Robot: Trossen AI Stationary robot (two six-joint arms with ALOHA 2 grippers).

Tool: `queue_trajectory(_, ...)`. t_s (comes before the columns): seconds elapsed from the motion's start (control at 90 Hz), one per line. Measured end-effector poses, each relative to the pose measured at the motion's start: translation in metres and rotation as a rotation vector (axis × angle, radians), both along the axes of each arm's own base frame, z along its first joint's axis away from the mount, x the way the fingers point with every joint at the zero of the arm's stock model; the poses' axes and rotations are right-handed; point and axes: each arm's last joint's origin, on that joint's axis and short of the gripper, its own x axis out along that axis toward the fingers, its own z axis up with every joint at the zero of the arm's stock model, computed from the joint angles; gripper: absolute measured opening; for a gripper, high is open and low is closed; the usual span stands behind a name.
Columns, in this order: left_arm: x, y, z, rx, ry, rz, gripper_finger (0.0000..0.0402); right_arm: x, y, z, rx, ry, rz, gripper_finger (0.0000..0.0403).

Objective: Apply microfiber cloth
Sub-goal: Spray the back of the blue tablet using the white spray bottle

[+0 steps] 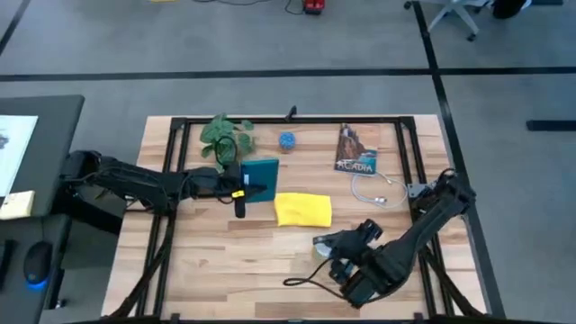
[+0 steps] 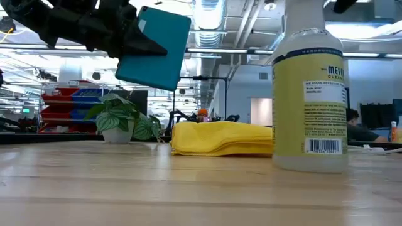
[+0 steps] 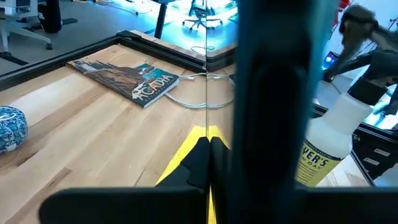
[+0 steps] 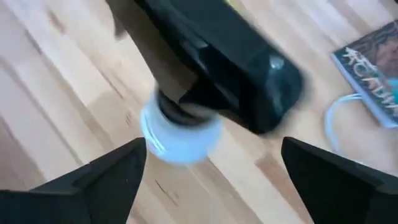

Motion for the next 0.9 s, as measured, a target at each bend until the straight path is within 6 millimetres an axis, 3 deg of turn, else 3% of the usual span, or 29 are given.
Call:
queue_trajectory(0.178, 0.000, 0.000, 0.000, 0.000, 0.000, 0.000, 0.0011, -0.017, -0.016, 0.035, 0.000, -0.025, 0.173, 0.0339)
queue_trajectory(0.378, 0.000, 0.000, 0.000, -0.001, -0.001, 0.001, 0.0011, -0.005, -0.027, 0.057, -0.008, -0.140, 0.386, 0.0316)
queue_trajectory(0.722, 0.000, -0.001, 0.000, -0.003, 0.000, -0.002, 0.0011, 0.022, -0.053, 0.054, 0.077, -0.079, 0.469, 0.0273)
queue_trajectory(0.9, 0.000, -0.001, 0.000, -0.004, 0.003, -0.002, 0.0011, 0.022, -0.053, 0.053, 0.163, -0.072, 0.437, 0.0185)
